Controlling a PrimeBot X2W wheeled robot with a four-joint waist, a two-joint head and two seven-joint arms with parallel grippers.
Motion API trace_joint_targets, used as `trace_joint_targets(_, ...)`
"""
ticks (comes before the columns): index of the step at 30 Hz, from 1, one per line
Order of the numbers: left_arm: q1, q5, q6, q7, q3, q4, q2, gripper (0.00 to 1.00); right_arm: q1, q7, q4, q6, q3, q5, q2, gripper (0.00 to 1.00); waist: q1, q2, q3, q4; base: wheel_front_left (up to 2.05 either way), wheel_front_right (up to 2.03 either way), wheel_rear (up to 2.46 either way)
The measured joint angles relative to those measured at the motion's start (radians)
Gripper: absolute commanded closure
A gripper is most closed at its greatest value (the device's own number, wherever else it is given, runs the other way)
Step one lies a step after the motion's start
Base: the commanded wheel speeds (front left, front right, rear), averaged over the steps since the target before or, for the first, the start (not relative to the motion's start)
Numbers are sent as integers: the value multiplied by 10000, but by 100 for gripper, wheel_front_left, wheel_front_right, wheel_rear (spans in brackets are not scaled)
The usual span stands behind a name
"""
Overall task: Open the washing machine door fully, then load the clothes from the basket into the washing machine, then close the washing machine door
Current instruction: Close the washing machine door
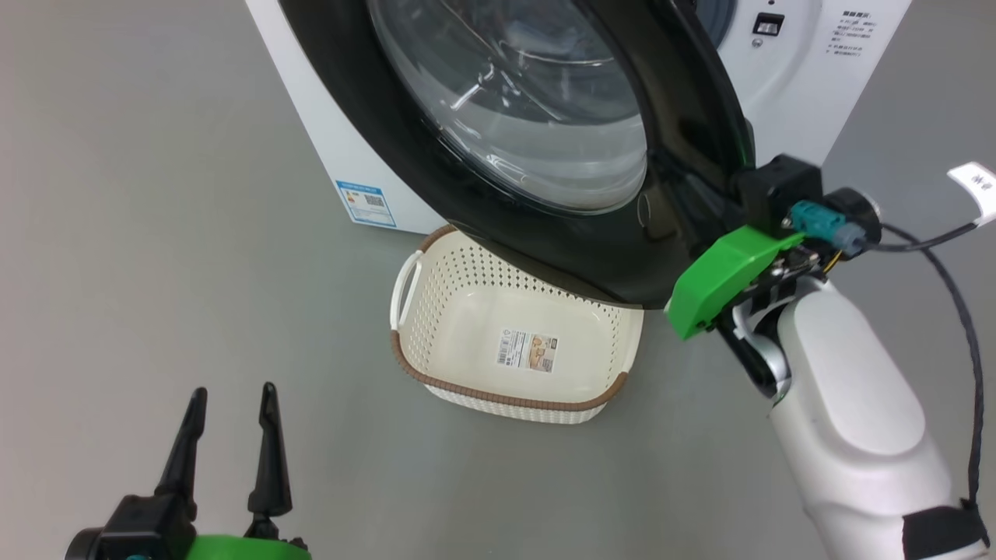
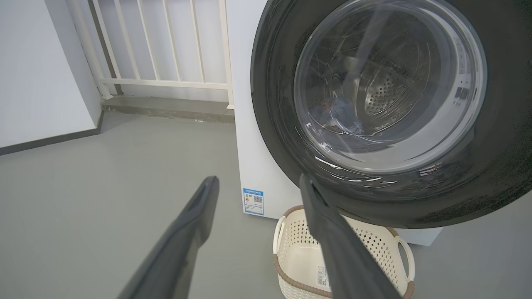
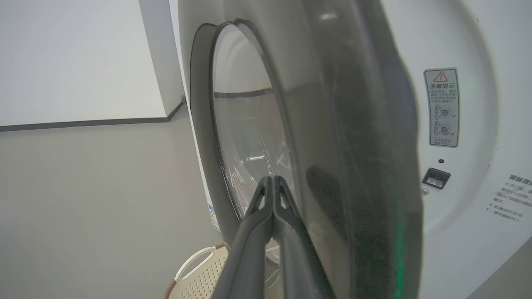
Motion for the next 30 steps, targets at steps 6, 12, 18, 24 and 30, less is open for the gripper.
trace_joint_targets(6, -122, 0, -12, -44, 8, 27, -50, 0, -494, -125, 368, 15, -374, -2, -54, 100, 0, 0, 245, 30, 0, 0, 0)
trace_joint_targets(12, -429, 0, -100, -98, 35, 38, -136, 0, -994, -184, 594, 15, -640, -77, -121, 100, 1, 0, 603, 54, 0, 0, 0)
trace_joint_targets(18, -744, 2, -261, -100, 38, 56, -339, 0, -1908, -182, 1064, 15, -978, -105, -334, 100, 0, 0, 1050, 102, 0, 0, 0)
trace_joint_targets(24, -1332, 151, -491, -107, 36, 59, -650, 0, -3481, -372, 2017, 15, -1300, -150, -702, 100, 0, 0, 1722, 199, 0, 0, 0)
trace_joint_targets(30, -1782, 234, -794, -142, 63, 153, -901, 0, -4697, -819, 3037, 15, -1465, -203, -1053, 100, 1, 0, 2271, 323, 0, 0, 0)
